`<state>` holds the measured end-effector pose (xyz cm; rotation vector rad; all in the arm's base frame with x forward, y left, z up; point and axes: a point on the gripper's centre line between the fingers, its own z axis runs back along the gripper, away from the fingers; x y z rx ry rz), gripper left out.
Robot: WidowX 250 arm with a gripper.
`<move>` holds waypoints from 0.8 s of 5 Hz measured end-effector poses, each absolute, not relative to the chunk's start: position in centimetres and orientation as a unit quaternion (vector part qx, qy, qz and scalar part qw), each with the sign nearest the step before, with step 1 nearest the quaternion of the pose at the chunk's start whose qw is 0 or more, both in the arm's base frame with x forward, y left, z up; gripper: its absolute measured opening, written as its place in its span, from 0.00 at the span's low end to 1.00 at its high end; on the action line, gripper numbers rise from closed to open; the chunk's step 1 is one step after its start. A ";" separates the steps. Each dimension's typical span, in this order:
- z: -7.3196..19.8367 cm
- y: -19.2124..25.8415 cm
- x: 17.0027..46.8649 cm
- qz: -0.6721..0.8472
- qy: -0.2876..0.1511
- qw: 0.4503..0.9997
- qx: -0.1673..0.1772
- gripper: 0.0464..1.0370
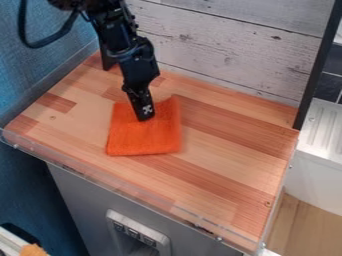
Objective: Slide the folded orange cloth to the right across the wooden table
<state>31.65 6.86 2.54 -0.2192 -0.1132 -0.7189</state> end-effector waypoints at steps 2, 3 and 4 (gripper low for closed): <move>1.3 7.3 32.6 -0.371 0.050 0.918 -0.127 0.02; 1.0 6.9 33.3 -0.342 0.102 0.928 -0.106 0.02; 0.9 5.8 34.8 -0.287 0.135 0.946 -0.063 0.02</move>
